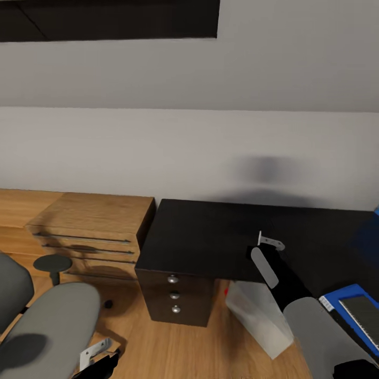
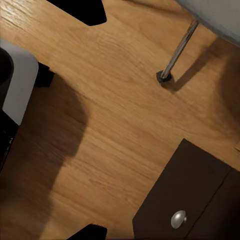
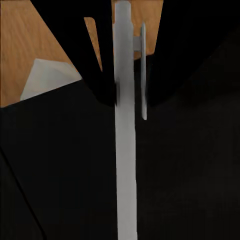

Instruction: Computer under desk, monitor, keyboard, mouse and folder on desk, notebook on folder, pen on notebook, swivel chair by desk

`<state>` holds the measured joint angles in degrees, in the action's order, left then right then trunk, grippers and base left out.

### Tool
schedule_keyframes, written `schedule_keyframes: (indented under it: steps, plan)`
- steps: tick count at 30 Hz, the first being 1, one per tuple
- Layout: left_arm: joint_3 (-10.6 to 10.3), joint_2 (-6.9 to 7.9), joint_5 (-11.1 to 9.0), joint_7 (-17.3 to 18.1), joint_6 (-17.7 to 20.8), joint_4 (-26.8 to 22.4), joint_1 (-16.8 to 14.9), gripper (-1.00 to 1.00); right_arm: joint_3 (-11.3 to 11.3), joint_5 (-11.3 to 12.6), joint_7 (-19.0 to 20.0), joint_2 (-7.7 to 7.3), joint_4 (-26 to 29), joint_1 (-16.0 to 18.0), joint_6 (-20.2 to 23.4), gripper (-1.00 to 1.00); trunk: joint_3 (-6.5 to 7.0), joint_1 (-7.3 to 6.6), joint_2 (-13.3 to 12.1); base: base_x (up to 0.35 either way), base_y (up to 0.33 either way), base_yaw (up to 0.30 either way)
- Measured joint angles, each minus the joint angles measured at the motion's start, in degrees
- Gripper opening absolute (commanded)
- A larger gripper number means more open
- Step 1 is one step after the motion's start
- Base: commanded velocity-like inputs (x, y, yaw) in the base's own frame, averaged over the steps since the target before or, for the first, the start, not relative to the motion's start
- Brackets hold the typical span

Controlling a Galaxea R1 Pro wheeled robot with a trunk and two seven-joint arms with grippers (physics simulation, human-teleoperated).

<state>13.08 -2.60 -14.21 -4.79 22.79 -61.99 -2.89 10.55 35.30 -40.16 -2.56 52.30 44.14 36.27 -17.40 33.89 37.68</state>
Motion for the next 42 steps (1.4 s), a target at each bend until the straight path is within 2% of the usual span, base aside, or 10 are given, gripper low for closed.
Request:
schedule_keyframes:
  steps: [2,4,7,13,20,22,25,28,32,42]
  plan:
    - [0.05,0.0,-0.07,0.0,-0.03,0.07,0.0,1.0,0.0,0.0,0.15,-1.67,0.06,-0.02,-0.14,-1.0,0.0,0.0,0.0,0.0,0.0,-0.259]
    - [0.1,0.0,-0.09,-0.03,-0.4,0.44,0.0,1.0,-0.01,0.06,0.27,-2.57,0.1,-0.05,-0.28,-1.0,0.0,0.0,0.0,0.0,0.0,-0.259]
    - [0.13,0.0,-0.12,-0.14,-3.73,2.8,0.0,1.0,-0.38,0.09,0.39,-3.62,0.12,-0.08,-0.38,-1.0,-0.03,0.0,0.0,0.0,0.0,-0.259]
    - [0.01,0.0,-0.07,-0.35,-11.52,6.27,-0.01,1.0,-0.7,0.14,0.38,-4.07,0.13,-0.09,-0.27,-1.0,-0.22,0.0,0.0,0.0,0.0,-0.259]
    - [-0.07,-0.12,-0.04,-0.14,-14.4,7.56,-0.01,1.0,-0.8,0.15,0.37,-4.17,0.13,-0.09,-0.26,-1.0,-0.56,0.0,0.0,0.0,0.0,-0.24]
    - [-0.08,-0.14,-0.02,-0.11,-17.47,9.6,-0.01,1.0,-0.85,0.14,0.37,-4.19,0.16,-0.1,-0.23,-1.0,-0.69,0.0,0.0,0.0,0.0,-0.206]
    - [-0.05,-0.12,0.1,-0.18,-26.85,15.23,0.0,1.0,-0.88,0.14,0.37,-4.26,0.2,-0.12,-0.16,-1.0,-0.9,0.01,0.01,0.0,0.0,-0.186]
    - [-0.04,-0.09,0.04,-0.21,-30.34,17.5,0.01,1.0,-0.89,0.13,0.37,-4.23,0.36,-0.11,-0.11,-1.0,-1.13,0.01,0.01,0.0,0.0,-0.145]
    - [-0.02,-0.02,0.0,-0.23,-32.0,20.09,0.01,1.0,-0.86,0.12,0.4,-4.21,0.46,-0.15,-0.22,-1.0,-1.45,0.01,0.01,0.0,0.0,-0.04]
    - [-0.01,0.14,-0.07,-0.39,-32.4,22.17,0.0,1.0,-0.89,0.11,0.37,-4.22,0.48,-0.33,-0.59,-1.0,-1.79,0.0,0.01,0.0,0.0,-0.115]
